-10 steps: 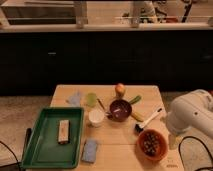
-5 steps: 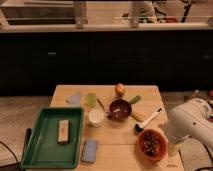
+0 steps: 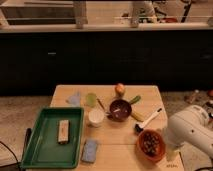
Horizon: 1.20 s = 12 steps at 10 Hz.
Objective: Place grapes in table surface
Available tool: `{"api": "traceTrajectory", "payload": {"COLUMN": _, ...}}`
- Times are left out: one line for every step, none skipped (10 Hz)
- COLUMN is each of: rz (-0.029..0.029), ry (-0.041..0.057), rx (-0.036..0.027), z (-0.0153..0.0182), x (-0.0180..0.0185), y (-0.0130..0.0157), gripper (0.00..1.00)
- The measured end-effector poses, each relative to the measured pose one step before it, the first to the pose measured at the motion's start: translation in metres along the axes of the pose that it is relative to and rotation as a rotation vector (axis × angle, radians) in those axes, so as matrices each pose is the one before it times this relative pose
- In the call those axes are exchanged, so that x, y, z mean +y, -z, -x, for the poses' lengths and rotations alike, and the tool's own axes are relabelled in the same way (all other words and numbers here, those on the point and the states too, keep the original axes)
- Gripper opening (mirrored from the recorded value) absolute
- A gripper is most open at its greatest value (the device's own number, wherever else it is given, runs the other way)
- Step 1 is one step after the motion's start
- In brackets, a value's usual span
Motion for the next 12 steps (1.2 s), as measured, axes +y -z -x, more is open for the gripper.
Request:
{"api": "traceTrajectory", "payload": {"rz": -0.00219, "ry": 0.00444, "rx": -0.00004, "z": 0.00118, "x": 0.00180, "y": -0.00220, "gripper": 0.80}}
{"api": "traceTrajectory", "payload": {"rz": 0.00032, "ry": -0.00480, "rx": -0.00465, "z": 0.00103, "x": 0.00155, "y": -0.00079, "gripper": 0.80}}
{"api": "traceTrajectory", "payload": {"rz": 0.00050, "ry": -0.00277, "rx": -0.00256, "z": 0.00095, "x": 0.00196, "y": -0.00100, "gripper": 0.80}}
{"api": "traceTrajectory", "payload": {"rz": -0.00066, "ry": 0.00170, "rx": -0.00008, "z": 0.00128, "x": 0.00164, "y": -0.00115, "gripper": 0.80}}
{"api": "traceTrajectory", "payload": {"rz": 0.00087, "ry": -0.00001, "rx": -0.00304, "z": 0.00181, "x": 0.00090, "y": -0.00163, "gripper": 0.80}}
{"api": "traceTrajectory", "payload": {"rz": 0.00018, "ry": 0.00109, "rx": -0.00074, "z": 0.00084, "x": 0.00020, "y": -0.00074, "gripper": 0.80}}
{"api": "traceTrajectory", "payload": {"rz": 0.00068, "ry": 0.00141, "rx": -0.00330, "z": 0.00236, "x": -0.00024, "y": -0.00299, "gripper": 0.80}}
{"api": "traceTrajectory", "payload": {"rz": 0.00095, "ry": -0.00361, "rx": -0.00360, "z": 0.00041, "x": 0.00000, "y": -0.00150, "gripper": 0.80}}
{"api": "traceTrajectory", "payload": {"rz": 0.00082, "ry": -0.00173, "rx": -0.00179, "z": 0.00007, "x": -0.00016, "y": -0.00102, "gripper": 0.80}}
{"api": "traceTrajectory", "payload": {"rz": -0.00030, "ry": 0.00474, "rx": -0.00278, "z": 0.00090, "x": -0.00094, "y": 0.00007, "gripper": 0.80}}
{"api": "traceTrajectory", "payload": {"rz": -0.00162, "ry": 0.00769, "rx": -0.00739, "z": 0.00078, "x": -0.00145, "y": -0.00064, "gripper": 0.80}}
{"api": "traceTrajectory", "payload": {"rz": -0.00099, "ry": 0.00862, "rx": -0.00954, "z": 0.00178, "x": -0.00171, "y": -0.00016, "gripper": 0.80}}
